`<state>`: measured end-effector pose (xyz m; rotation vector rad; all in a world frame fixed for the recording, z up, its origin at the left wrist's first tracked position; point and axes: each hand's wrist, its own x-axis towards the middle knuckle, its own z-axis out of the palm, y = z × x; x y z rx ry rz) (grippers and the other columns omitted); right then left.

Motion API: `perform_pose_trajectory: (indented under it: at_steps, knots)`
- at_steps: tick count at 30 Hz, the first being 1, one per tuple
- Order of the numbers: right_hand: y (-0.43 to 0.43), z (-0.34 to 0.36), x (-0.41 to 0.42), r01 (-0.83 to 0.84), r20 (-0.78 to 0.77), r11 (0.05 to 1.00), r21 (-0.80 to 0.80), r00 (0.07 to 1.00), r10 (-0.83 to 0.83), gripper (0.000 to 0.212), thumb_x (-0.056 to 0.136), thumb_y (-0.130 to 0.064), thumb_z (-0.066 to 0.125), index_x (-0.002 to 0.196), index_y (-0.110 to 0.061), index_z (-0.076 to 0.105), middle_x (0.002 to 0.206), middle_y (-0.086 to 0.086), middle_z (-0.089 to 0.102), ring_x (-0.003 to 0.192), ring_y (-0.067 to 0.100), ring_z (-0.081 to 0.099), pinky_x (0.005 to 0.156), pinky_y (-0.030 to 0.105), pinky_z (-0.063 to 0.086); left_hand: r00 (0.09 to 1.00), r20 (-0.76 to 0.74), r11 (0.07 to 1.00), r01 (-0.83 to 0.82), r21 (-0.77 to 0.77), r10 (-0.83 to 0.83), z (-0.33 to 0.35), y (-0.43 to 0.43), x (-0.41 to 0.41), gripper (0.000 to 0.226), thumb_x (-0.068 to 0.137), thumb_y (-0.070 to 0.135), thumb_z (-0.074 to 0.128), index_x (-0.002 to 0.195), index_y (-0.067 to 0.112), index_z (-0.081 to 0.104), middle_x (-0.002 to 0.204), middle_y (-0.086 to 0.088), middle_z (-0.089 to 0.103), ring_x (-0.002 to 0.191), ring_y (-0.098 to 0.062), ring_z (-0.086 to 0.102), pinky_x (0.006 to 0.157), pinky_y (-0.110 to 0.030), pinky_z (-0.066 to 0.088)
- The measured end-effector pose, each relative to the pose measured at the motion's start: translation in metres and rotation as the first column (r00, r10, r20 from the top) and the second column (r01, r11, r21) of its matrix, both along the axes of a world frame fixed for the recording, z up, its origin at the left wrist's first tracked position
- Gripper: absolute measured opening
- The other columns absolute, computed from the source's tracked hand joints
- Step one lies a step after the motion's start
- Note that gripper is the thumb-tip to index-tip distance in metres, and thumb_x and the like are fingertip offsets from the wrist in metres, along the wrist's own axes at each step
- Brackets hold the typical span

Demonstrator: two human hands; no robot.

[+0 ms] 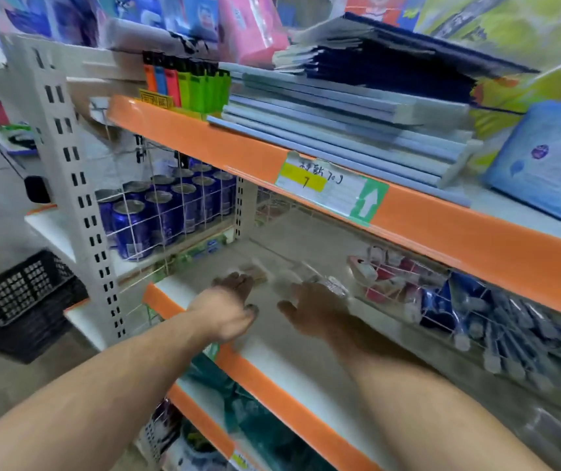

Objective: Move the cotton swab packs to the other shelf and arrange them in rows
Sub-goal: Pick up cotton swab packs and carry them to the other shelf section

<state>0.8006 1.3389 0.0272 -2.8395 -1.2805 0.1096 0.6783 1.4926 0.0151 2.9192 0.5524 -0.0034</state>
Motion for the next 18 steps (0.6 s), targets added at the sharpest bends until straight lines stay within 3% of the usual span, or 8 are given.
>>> perform_pose_trajectory:
  at_steps: [4,6,11,14,16,18]
  knots:
    - [0.024,-0.004,0.017,0.029,0.034,0.999,-0.036,0.999,-0.028,0.051,0.095,-0.052,0.043,0.139,-0.026,0.047,0.137,0.004,0.054,0.123,0.024,0.053,0.101,0.035,0.038,0.999,-0.016,0.997,0.046,-0.063,-0.047,-0.003,0.022,0.021,0.062,0.099,0.034,0.039,0.155,0.019,0.019,0.161,-0.008,0.021,0.145,-0.026,0.024,0.115,-0.03,0.021]
    - [0.037,-0.013,0.03,0.099,0.027,0.995,-0.027,0.995,-0.098,0.058,0.092,-0.056,0.044,0.139,-0.023,0.046,0.139,0.004,0.053,0.125,0.024,0.052,0.106,0.038,0.036,0.997,-0.028,0.993,0.074,-0.094,-0.077,-0.01,0.038,0.035,0.062,0.097,0.028,0.04,0.155,0.02,0.02,0.162,-0.005,0.021,0.145,-0.024,0.024,0.115,-0.029,0.021]
    - [0.065,-0.034,0.057,0.194,-0.059,0.98,-0.034,0.979,-0.195,0.079,0.088,-0.057,0.051,0.151,-0.016,0.027,0.157,0.004,0.028,0.141,0.025,0.031,0.115,0.04,0.025,0.981,-0.09,0.982,0.165,-0.094,-0.174,-0.023,0.073,0.064,0.063,0.091,0.023,0.044,0.151,0.025,0.027,0.158,0.001,0.029,0.143,-0.018,0.027,0.115,-0.033,0.023]
    - [0.073,-0.036,0.063,0.216,-0.049,0.973,-0.081,0.974,-0.22,0.08,0.081,-0.057,0.06,0.147,-0.021,0.035,0.151,0.004,0.039,0.137,0.025,0.039,0.112,0.038,0.03,0.977,-0.077,0.978,0.193,-0.082,-0.199,-0.026,0.088,0.077,0.054,0.081,0.023,0.054,0.133,0.031,0.045,0.133,-0.001,0.052,0.122,-0.023,0.049,0.102,-0.036,0.042]
    - [0.075,-0.036,0.064,0.216,-0.014,0.972,-0.091,0.976,-0.218,0.065,0.077,-0.056,0.067,0.133,-0.027,0.052,0.136,0.003,0.051,0.126,0.025,0.047,0.106,0.037,0.038,0.965,-0.124,0.973,0.23,-0.034,-0.232,-0.027,0.098,0.085,0.043,0.079,0.023,0.06,0.121,0.022,0.052,0.123,-0.006,0.049,0.117,-0.026,0.048,0.093,-0.034,0.044]
    - [0.076,-0.038,0.063,0.232,-0.009,0.97,-0.068,0.972,-0.233,0.057,0.074,-0.055,0.069,0.122,-0.028,0.057,0.128,0.002,0.053,0.121,0.025,0.047,0.1,0.036,0.042,0.958,-0.139,0.967,0.24,-0.084,-0.25,-0.026,0.105,0.092,0.025,0.077,0.02,0.062,0.1,0.02,0.05,0.116,-0.007,0.046,0.115,-0.026,0.047,0.085,-0.031,0.041]
